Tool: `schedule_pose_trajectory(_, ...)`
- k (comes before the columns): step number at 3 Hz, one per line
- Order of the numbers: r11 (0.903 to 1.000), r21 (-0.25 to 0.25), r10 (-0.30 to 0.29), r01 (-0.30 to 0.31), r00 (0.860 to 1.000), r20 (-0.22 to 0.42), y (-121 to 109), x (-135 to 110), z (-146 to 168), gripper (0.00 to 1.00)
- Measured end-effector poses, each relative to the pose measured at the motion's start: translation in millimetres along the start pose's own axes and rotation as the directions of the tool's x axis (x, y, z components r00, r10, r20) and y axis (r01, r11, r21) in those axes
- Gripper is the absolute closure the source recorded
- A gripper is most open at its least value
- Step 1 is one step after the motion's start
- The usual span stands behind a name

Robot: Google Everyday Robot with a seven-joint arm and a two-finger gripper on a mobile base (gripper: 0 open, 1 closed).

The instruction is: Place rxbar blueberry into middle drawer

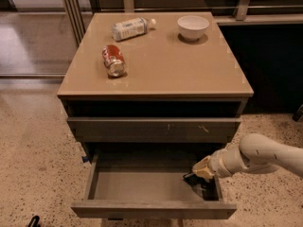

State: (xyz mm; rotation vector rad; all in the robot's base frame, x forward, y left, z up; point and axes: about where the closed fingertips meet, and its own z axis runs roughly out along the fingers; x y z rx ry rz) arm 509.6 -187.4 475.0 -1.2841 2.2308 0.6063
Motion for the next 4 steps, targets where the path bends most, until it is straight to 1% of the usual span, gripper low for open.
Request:
schedule_pose_trajectory(1,1.0000,0.000,0.000,0.000,1.000,0.000,0.0,0.0,0.0,0.50)
schedule_pose_trajectory(2,1.0000,0.000,0.000,0.000,1.000,0.000,0.0,0.0,0.1,0.19)
schedule_pose_trajectory(3,1.0000,0.000,0.000,0.000,1.000,0.000,0.1,0.0,0.2,0.00)
schedule_pose_trajectory(4,1.0000,0.000,0.000,0.000,1.000,0.000,0.1,0.0,0.2,0.00)
